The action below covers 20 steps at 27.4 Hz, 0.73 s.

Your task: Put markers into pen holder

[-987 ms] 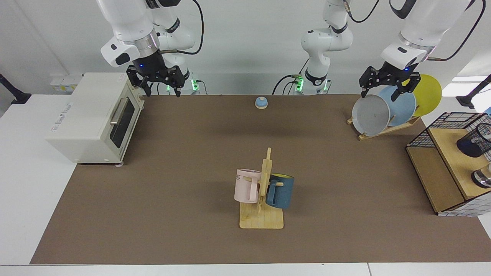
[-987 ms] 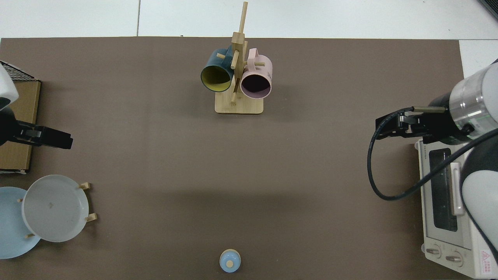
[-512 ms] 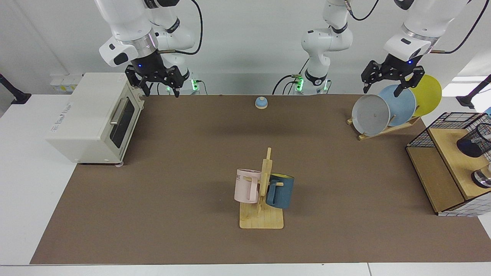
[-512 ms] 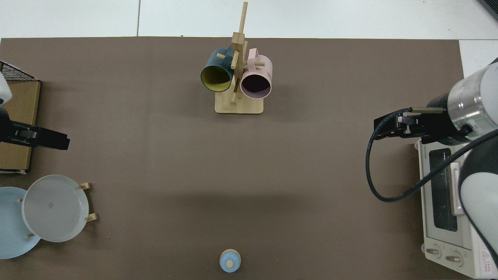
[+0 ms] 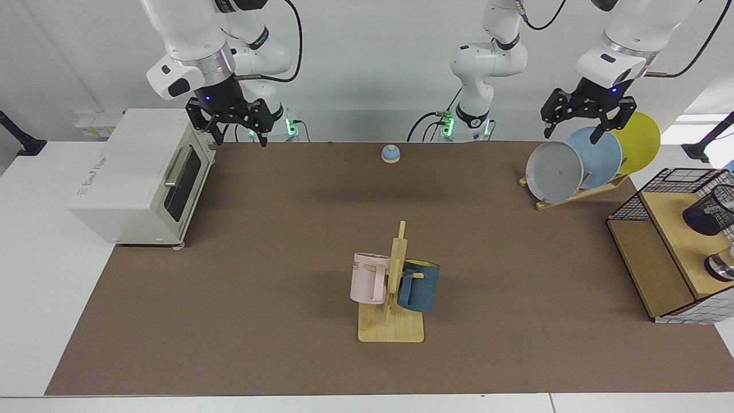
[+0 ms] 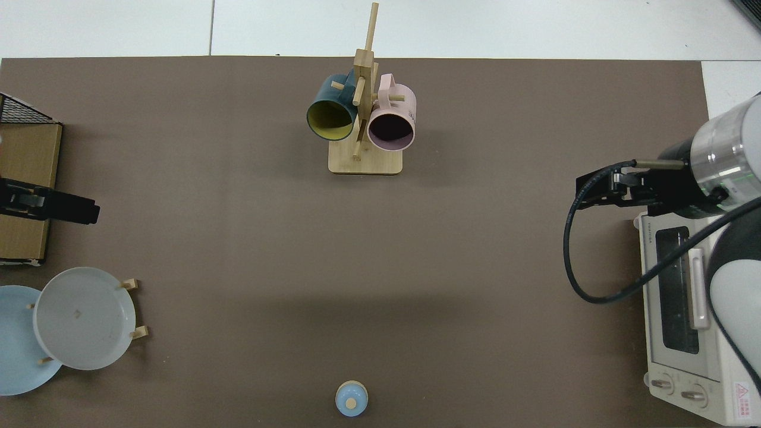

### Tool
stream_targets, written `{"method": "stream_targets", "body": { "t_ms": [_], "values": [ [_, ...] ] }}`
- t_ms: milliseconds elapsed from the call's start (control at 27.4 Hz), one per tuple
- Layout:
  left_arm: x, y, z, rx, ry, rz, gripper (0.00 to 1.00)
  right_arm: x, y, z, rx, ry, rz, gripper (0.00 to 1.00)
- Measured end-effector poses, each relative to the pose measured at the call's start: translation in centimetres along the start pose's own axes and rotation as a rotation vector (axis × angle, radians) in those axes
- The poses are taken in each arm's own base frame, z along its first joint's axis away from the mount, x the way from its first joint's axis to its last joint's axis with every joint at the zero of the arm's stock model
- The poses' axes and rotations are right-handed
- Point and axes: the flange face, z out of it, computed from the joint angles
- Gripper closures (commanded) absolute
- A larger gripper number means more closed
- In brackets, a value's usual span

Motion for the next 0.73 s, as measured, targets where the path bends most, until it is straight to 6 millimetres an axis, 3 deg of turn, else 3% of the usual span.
{"method": "stream_targets", "body": {
  "t_ms": [731],
  "values": [
    [-0.06,-0.05,0.02,-0.001,-0.004,-0.001,0.0,0.15,0.05,-0.09,-0.029,0.021,-0.003,0.0]
  ]
}}
